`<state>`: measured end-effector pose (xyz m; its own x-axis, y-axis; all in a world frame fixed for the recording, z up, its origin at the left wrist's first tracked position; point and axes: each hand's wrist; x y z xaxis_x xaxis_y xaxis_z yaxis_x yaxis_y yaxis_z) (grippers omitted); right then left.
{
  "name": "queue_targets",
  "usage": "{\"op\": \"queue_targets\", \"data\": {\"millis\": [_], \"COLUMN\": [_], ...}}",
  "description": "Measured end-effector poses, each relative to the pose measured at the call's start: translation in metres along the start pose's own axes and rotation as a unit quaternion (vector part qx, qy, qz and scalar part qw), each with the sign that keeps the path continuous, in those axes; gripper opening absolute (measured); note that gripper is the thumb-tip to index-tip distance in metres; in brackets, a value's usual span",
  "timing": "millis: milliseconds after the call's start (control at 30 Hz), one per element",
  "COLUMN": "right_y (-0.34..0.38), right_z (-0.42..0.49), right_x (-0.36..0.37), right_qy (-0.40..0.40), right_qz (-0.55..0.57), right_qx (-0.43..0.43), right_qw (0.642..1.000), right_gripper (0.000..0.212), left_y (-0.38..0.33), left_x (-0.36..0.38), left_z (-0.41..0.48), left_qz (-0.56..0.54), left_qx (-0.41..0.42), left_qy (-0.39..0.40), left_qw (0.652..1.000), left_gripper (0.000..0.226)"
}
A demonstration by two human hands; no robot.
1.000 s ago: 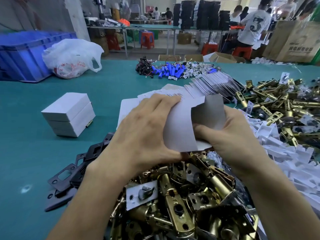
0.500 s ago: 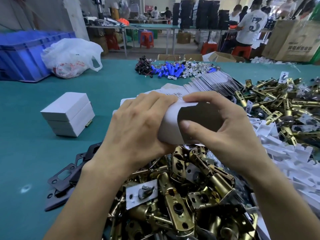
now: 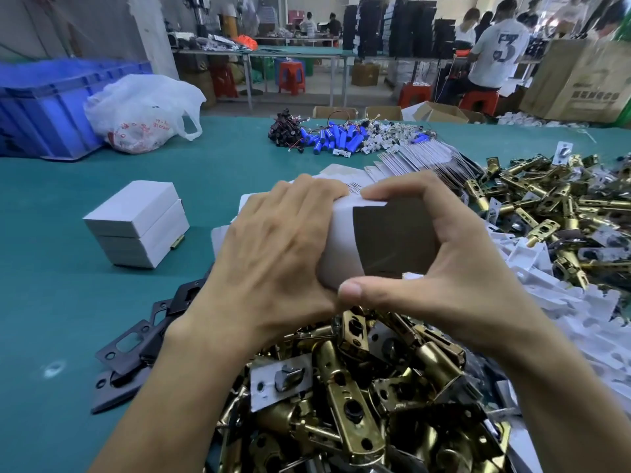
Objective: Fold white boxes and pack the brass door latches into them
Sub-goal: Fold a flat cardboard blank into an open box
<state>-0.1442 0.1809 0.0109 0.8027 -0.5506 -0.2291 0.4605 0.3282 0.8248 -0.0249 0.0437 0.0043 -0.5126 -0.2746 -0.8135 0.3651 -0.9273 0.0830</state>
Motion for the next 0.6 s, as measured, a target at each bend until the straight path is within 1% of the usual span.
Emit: {"op": "queue_targets", "data": {"millis": [67, 167, 233, 333, 400, 500, 600], "right_y": [-0.001, -0.001, -0.002, -0.001, -0.001, -0.001, -0.003], "right_z": [0.001, 0.002, 0.002, 0.003, 0.003, 0.003, 0.004], "right_x": [0.003, 0.007, 0.010, 0.014, 0.017, 0.021, 0.022], "right_qy": [-0.015, -0.053, -0.075, -0.100, -0.102, -0.103, -0.100], "right_qz": [-0.024, -0.008, -0.008, 0.037, 0.036, 0.024, 0.028], "right_qx": [-0.020, -0.031, -0.036, -0.007, 0.001, 0.004, 0.000], "right_qw": [0.999, 0.998, 0.997, 0.994, 0.994, 0.994, 0.995], "right_gripper": [0.065, 0.081, 0.085, 0.072, 0.062, 0.059, 0.056], "left_y": [-0.001, -0.002, -0.002, -0.001, 0.000, -0.001, -0.003], "left_x": [0.000, 0.000, -0.001, -0.003, -0.003, -0.003, -0.002], "left_z": [0.001, 0.001, 0.002, 0.002, 0.002, 0.002, 0.002], "left_qz": [0.017, 0.033, 0.029, 0.033, 0.032, 0.038, 0.048], "left_qx": [-0.006, -0.024, -0.035, -0.027, -0.027, -0.035, -0.038], "left_qy": [-0.002, -0.003, -0.006, -0.019, -0.026, -0.030, -0.024], "left_qw": [1.000, 0.999, 0.999, 0.999, 0.999, 0.998, 0.998], "left_gripper": [0.078, 0.085, 0.087, 0.080, 0.072, 0.071, 0.077]}}
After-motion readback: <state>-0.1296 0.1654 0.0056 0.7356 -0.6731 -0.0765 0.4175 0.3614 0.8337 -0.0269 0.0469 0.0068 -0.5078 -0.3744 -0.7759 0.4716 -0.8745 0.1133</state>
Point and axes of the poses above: each hand's wrist, its own z-axis towards the middle knuckle, its own x-axis out of the palm, y = z × x, and after that the axes turned 15 degrees about z, right-handed
